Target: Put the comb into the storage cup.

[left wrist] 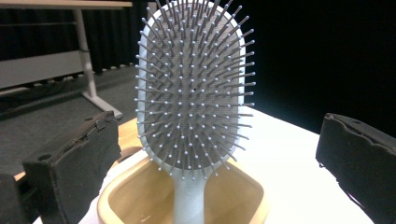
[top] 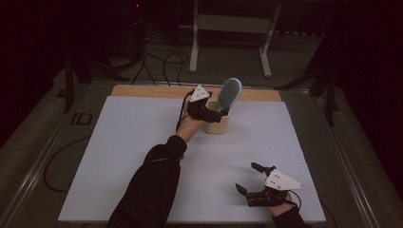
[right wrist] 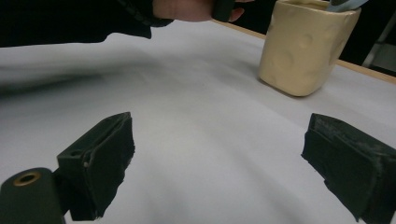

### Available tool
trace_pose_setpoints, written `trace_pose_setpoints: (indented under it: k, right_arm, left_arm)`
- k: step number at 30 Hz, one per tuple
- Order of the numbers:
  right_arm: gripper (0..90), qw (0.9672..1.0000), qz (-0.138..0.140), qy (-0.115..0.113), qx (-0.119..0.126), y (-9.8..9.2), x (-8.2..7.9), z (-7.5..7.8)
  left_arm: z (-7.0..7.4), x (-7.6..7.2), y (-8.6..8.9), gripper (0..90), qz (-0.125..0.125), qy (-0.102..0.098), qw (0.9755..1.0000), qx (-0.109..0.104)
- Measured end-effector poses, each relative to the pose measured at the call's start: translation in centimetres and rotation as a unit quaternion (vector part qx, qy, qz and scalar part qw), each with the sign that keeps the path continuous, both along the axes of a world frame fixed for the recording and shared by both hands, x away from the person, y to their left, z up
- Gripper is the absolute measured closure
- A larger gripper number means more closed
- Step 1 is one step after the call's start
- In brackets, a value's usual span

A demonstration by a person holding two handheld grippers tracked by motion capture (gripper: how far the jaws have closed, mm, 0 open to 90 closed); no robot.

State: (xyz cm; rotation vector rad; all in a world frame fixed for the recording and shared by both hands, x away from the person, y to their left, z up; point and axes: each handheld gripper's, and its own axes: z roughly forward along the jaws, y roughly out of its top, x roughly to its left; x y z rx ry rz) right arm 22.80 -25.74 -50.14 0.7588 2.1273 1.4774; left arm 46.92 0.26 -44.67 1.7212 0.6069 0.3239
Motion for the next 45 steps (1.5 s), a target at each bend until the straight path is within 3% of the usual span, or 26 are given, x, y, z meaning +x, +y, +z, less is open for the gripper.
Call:
trace_pose_setpoints:
  k: [2, 5, 12, 18, 20, 22, 36, 45]
  right_arm:
    - [8.5, 1.0000, 0.001, 0.000, 0.000, 0.0, 0.0, 0.0]
    - [8.5, 1.0000, 0.000, 0.000, 0.000, 0.1, 0.0, 0.0]
    - [8.5, 1.0000, 0.002, 0.000, -0.008, 0.2, 0.0, 0.1]
    - [8.5, 1.0000, 0.001, -0.002, -0.009, 0.3, -0.1, 0.1]
    - [8.5, 1.0000, 0.000, -0.002, -0.010, 0.4, -0.1, 0.1]
    - [8.5, 1.0000, 0.000, -0.001, -0.009, 0.4, -0.1, 0.2]
    - [8.5, 0.9999, 0.000, -0.003, -0.011, 0.5, -0.1, 0.2]
    - [8.5, 0.9999, 0.003, -0.004, -0.013, 0.6, 0.0, 0.2]
  left_arm:
    - [0.1, 0.1, 0.2, 0.0, -0.029, 0.014, 0.9995, 0.000]
    - [0.2, 0.0, 0.4, 0.0, -0.039, 0.017, 0.9991, 0.005]
    - [0.8, -0.8, 1.5, 0.0, -0.044, 0.015, 0.9988, 0.014]
    - [1.3, -1.6, 3.1, 0.0, -0.061, 0.026, 0.9976, 0.021]
    - [1.6, -1.8, 3.7, 0.0, -0.067, 0.033, 0.9971, 0.014]
    - [2.0, -2.2, 4.2, 0.0, -0.072, 0.026, 0.9966, 0.031]
    - [2.5, -3.7, 6.0, 0.0, -0.081, 0.019, 0.9957, 0.042]
    - [2.5, -4.4, 7.5, 0.0, -0.074, 0.016, 0.9960, 0.047]
